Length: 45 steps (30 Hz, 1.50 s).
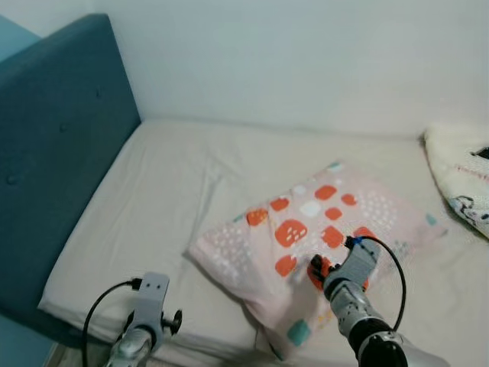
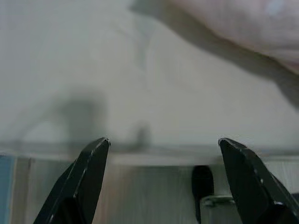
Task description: Clean up the room
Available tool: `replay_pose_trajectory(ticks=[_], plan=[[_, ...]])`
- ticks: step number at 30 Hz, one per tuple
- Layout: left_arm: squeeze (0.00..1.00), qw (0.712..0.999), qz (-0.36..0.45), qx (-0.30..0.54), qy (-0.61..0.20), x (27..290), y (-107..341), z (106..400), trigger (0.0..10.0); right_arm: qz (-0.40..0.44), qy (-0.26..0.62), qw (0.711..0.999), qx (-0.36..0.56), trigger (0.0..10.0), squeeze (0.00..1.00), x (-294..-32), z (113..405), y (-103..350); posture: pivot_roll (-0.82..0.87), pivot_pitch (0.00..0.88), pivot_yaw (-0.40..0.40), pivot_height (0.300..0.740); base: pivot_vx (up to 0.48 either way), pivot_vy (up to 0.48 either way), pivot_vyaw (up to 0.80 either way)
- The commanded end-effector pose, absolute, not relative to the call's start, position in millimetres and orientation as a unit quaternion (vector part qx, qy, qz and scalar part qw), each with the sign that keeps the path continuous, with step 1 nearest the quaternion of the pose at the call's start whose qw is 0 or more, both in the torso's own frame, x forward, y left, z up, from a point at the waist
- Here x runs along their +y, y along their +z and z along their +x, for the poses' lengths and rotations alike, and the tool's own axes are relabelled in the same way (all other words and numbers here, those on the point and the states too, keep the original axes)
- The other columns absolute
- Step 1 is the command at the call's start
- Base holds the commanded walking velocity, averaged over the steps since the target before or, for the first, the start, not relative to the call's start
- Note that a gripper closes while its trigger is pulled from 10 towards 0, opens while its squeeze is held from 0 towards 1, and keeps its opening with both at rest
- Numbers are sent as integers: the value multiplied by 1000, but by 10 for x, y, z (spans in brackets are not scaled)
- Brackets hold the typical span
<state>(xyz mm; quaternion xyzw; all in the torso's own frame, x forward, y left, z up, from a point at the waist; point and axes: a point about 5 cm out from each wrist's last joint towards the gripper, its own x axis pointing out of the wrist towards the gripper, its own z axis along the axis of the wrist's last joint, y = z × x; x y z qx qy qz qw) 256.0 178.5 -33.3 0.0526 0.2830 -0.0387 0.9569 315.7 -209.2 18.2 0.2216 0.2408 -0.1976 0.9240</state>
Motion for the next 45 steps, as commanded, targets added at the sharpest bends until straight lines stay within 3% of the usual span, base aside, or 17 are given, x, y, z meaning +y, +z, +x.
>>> replay_pose_trajectory(ticks=[1, 7, 14, 24, 30, 32, 45], plan=[[0, 956, 58, 282, -47, 1800, -353, 2521, 10000, 218, -214, 914, 268, 10000, 0, -2121, 3042, 60, 89, 256, 18, 740, 0, 0, 0], [0, 957, 58, 278, -53, 1790, -366, 2488, 10000, 212, -199, 914, 283, 10000, 0, -2119, 2987, 0, 90, 285, 29, 740, 0, 0, 0], [0, 956, 64, 279, -63, 1793, -392, 2439, 10000, 159, -180, 929, 282, 10000, 0, -2262, 3004, 56, 90, 298, 34, 710, 0, 0, 0], [0, 956, 64, 278, -61, 1791, -399, 2425, 10000, 205, -130, 941, 236, 10000, 0, -2262, 3144, 218, 84, 293, 22, 685, 0, 0, 0], [0, 957, 63, 277, -62, 1783, -404, 2413, 10000, 285, -136, 926, 205, 10000, 0, -2247, 3144, 223, 91, 299, 26, 665, 0, 0, 0], [0, 956, 66, 279, -63, 1808, -415, 2389, 10000, 335, -155, 910, 190, 10000, 0, -2263, 3120, 203, 93, 304, 31, 650, 0, 0, 0], [0, 955, 70, 282, -60, 1865, -447, 2318, 10000, 404, -151, 889, 154, 10000, 0, -2307, 3068, 178, 116, 326, 39, 605, 0, 0, 0]])
